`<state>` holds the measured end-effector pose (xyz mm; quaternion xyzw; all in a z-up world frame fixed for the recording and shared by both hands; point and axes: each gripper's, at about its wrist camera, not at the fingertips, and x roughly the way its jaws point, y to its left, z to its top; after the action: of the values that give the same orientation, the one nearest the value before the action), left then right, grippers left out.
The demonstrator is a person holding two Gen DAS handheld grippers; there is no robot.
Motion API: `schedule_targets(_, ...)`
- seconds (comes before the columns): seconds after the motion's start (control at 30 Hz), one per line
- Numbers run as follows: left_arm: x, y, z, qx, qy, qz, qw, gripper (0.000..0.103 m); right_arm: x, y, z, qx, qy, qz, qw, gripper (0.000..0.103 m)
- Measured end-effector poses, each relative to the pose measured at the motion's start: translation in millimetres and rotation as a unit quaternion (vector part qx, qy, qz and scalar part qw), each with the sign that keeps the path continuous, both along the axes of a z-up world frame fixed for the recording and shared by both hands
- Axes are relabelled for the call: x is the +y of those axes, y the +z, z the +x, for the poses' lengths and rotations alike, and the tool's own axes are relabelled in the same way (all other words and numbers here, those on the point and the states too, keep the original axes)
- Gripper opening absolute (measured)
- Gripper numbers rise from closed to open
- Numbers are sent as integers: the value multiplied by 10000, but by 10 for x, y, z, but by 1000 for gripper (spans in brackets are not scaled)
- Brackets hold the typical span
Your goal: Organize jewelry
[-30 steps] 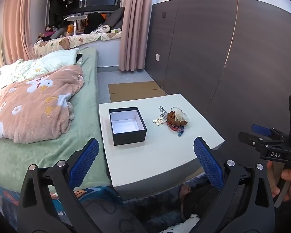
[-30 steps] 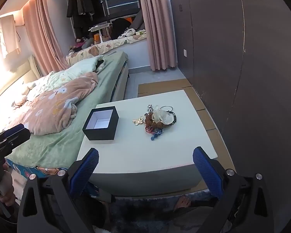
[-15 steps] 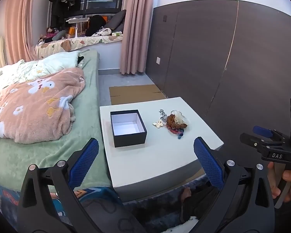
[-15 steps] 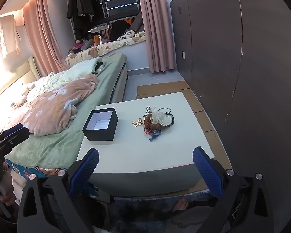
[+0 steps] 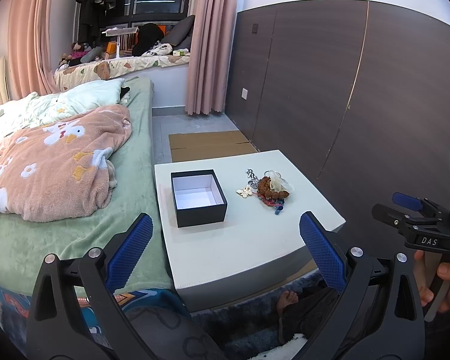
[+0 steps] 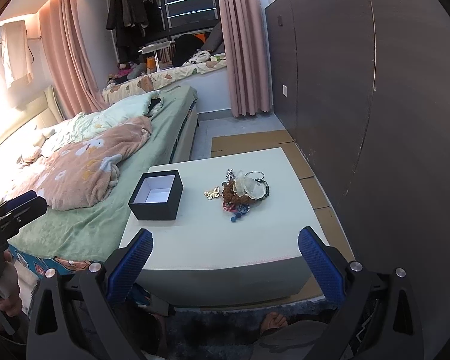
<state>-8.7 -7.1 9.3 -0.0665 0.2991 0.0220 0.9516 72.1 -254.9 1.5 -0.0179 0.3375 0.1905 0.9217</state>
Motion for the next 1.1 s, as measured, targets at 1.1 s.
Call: schedule_targets(1.1, -93, -42, 37, -7, 12, -84, 10000, 98, 81, -15, -26, -50, 28, -75, 10000, 95)
